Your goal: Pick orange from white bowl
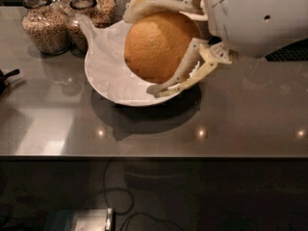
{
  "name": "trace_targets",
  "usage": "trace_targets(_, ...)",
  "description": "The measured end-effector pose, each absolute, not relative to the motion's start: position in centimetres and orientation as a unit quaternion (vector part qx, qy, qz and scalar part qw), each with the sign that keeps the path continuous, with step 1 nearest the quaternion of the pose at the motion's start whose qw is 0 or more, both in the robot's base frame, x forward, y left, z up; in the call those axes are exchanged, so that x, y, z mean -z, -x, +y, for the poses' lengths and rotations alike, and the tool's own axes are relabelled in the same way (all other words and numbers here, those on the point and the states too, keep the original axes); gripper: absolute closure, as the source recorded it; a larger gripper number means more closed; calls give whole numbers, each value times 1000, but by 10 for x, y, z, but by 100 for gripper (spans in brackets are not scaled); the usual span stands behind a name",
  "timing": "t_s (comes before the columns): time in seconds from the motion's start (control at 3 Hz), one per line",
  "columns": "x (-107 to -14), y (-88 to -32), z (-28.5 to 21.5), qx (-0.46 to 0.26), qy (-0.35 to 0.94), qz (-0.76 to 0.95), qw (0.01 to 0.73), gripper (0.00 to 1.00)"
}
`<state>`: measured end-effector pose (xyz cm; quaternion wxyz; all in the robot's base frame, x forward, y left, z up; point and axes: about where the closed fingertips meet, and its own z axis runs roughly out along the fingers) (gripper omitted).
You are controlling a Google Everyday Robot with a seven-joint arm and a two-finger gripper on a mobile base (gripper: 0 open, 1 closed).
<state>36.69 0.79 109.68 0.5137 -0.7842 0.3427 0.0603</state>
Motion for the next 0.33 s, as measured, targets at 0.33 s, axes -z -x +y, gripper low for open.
trace_targets(0.33,-1097,-367,8,-60,784,343,514,100)
